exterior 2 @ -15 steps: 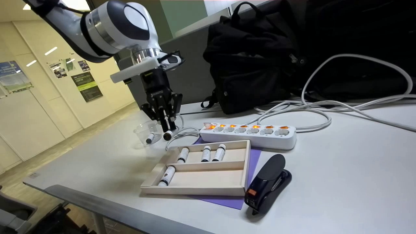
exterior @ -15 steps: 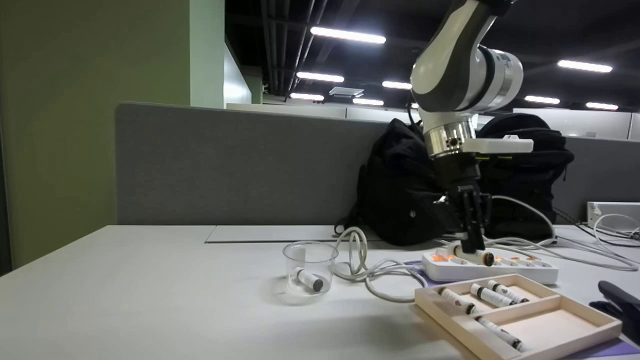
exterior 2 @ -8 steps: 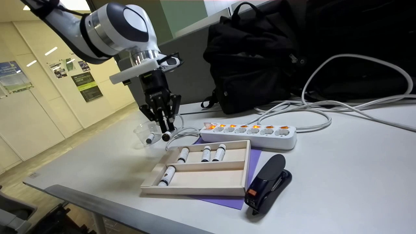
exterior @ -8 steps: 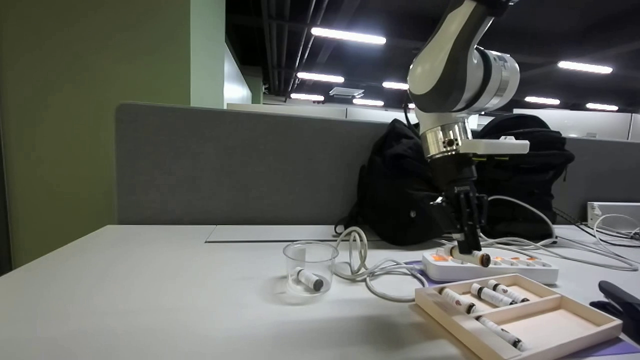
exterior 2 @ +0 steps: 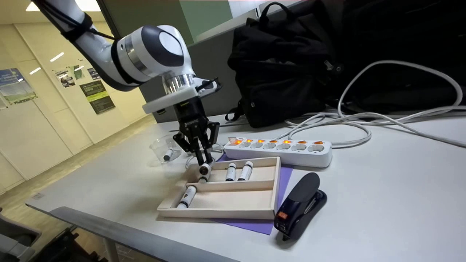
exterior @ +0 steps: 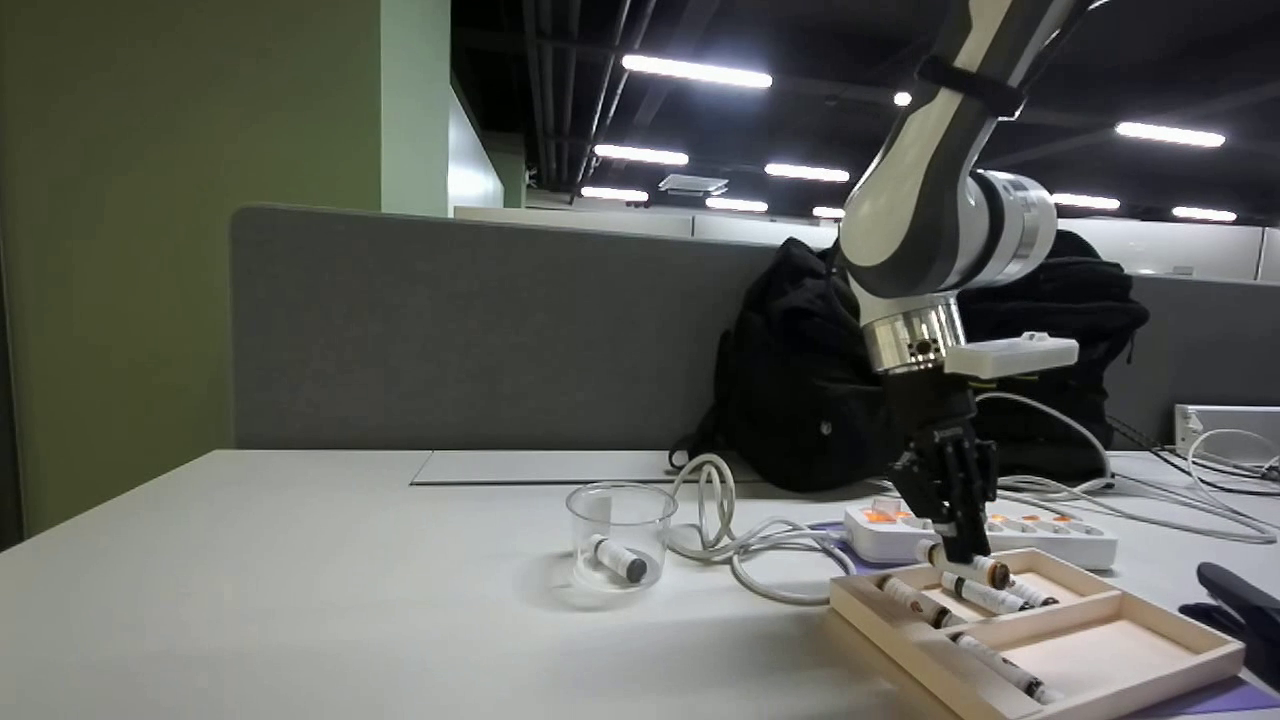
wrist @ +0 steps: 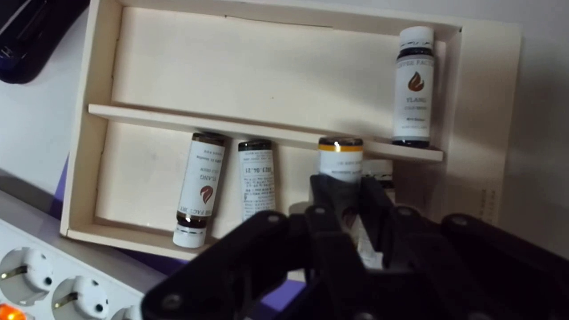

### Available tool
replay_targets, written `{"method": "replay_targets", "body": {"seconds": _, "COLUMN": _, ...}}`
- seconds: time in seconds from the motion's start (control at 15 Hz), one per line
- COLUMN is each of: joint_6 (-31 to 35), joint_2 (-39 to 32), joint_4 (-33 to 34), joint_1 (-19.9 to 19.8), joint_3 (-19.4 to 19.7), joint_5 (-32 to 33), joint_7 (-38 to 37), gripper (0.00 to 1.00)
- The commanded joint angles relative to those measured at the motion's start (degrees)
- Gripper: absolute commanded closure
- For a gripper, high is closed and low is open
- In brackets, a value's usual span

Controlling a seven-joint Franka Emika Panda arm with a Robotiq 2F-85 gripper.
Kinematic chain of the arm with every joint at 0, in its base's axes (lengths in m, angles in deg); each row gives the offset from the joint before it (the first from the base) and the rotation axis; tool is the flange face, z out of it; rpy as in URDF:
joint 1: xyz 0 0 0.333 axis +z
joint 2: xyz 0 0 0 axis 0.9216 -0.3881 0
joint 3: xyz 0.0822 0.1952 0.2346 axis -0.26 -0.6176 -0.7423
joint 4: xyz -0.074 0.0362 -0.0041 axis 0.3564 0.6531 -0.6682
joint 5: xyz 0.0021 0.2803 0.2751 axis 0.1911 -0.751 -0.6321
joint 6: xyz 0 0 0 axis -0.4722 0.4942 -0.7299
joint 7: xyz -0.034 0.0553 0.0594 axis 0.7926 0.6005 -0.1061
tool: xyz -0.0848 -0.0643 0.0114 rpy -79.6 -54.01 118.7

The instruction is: Get one bottle from the bowl and put it on the top segment of the tray

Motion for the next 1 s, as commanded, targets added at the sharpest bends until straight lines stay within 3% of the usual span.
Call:
{"method": "replay_targets", "body": {"seconds": 0.0, "joint_6": 1.66, "joint_2": -1.51, "joint_4": 0.31, "joint_1": -0.61, "joint_3": 0.95, "joint_5": 0.74, "joint_7": -2.33, "gripper": 0.94}}
{"method": "replay_targets", "body": {"seconds": 0.93, "joint_6": 5.12, "joint_2": -4.23, "joint_4": 1.37, "joint_1": -1.80, "joint_3": 1.20, "joint_5": -1.25, "joint_7": -1.52, "gripper": 0.94}}
